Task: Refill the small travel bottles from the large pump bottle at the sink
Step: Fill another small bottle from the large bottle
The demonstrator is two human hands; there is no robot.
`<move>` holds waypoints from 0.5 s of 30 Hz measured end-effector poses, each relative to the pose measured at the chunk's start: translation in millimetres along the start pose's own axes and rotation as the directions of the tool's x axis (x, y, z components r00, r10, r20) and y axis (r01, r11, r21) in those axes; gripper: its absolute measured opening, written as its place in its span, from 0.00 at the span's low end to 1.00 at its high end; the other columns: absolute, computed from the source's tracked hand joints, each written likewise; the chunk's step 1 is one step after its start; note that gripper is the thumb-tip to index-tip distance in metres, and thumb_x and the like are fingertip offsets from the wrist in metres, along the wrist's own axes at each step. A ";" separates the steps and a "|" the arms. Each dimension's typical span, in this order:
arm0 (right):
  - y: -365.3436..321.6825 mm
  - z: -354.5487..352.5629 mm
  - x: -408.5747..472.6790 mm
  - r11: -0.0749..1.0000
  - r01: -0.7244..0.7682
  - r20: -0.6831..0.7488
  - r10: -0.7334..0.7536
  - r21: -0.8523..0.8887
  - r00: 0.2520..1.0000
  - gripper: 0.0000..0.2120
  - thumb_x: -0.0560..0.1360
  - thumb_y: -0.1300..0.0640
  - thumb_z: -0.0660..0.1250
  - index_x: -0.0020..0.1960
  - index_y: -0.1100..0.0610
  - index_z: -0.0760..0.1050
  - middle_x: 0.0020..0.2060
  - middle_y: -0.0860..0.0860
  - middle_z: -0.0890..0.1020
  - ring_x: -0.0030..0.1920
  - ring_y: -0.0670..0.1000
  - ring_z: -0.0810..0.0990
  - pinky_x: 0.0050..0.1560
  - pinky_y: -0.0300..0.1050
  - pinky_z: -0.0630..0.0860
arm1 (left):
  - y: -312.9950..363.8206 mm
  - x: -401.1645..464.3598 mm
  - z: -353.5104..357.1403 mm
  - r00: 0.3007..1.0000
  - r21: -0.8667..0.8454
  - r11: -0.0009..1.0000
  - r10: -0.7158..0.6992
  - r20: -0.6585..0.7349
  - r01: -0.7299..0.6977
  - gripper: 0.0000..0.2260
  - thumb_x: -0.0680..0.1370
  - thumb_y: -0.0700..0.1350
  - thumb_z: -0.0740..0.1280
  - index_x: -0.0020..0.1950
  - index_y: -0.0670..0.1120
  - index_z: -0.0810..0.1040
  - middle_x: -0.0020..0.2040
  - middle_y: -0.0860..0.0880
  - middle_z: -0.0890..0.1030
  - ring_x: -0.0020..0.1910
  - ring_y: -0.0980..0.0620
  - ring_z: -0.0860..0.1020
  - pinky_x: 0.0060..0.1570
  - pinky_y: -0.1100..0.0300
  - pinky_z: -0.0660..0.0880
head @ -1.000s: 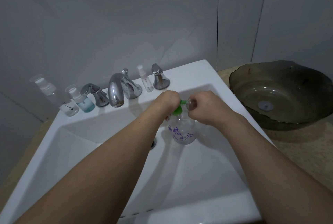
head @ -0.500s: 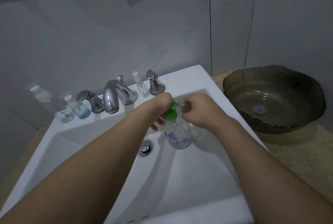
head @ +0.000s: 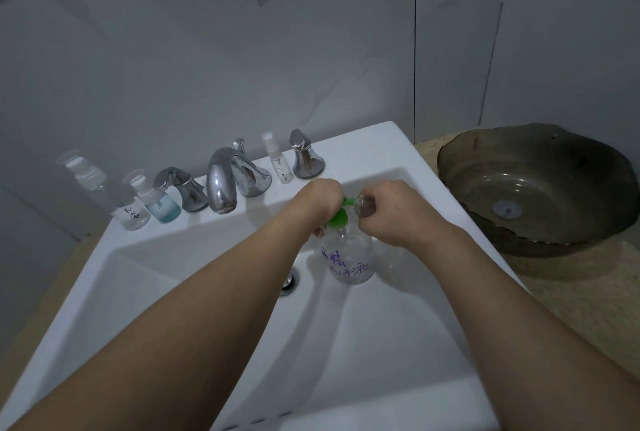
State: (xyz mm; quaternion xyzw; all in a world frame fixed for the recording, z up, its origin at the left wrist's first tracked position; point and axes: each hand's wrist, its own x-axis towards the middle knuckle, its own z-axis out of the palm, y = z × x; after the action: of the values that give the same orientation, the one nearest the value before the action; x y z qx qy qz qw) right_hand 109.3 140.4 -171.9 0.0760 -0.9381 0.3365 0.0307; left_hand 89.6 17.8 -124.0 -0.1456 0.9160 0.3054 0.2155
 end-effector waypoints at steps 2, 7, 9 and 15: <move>-0.1 0.6 0.4 1.000 0.003 0.006 -0.003 0.011 1.000 0.13 0.68 0.61 0.66 0.30 0.48 0.68 0.31 0.44 0.73 0.37 0.51 0.75 0.31 0.37 0.64 | -3.3 2.2 -1.9 1.000 -0.046 0.999 -0.005 0.014 0.005 0.16 0.77 0.39 0.52 0.53 0.36 0.77 0.54 0.35 0.82 0.47 0.38 0.81 0.55 0.43 0.77; 0.2 -0.4 2.4 0.999 0.022 -0.028 -0.021 0.023 0.999 0.09 0.66 0.61 0.66 0.30 0.52 0.70 0.30 0.46 0.75 0.37 0.52 0.77 0.34 0.41 0.68 | -5.7 3.8 -8.1 0.998 -0.161 0.986 -0.034 0.045 0.041 0.16 0.76 0.48 0.52 0.44 0.40 0.75 0.50 0.39 0.81 0.48 0.39 0.79 0.54 0.48 0.76; 0.0 -0.2 2.6 0.999 0.022 -0.030 -0.021 0.029 0.999 0.09 0.66 0.61 0.66 0.31 0.51 0.70 0.30 0.46 0.76 0.37 0.52 0.77 0.34 0.41 0.69 | -5.9 3.3 -9.6 0.997 -0.159 0.986 -0.041 0.063 0.051 0.16 0.76 0.49 0.52 0.45 0.40 0.75 0.49 0.39 0.81 0.49 0.39 0.79 0.55 0.48 0.76; -0.1 -0.4 1.2 0.999 0.020 -0.032 -0.019 0.032 0.999 0.12 0.66 0.61 0.67 0.29 0.49 0.68 0.30 0.44 0.73 0.35 0.50 0.74 0.31 0.38 0.64 | -2.9 0.7 -4.9 1.000 -0.081 0.996 -0.029 0.002 0.029 0.16 0.76 0.42 0.52 0.49 0.38 0.77 0.52 0.38 0.82 0.50 0.40 0.81 0.56 0.46 0.76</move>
State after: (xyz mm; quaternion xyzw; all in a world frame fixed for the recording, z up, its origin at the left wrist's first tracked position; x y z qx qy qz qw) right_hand 108.1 140.4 -171.5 0.0801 -0.9312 0.3523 0.0476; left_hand 88.6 12.4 -122.2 -0.1674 0.9006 0.3391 0.2141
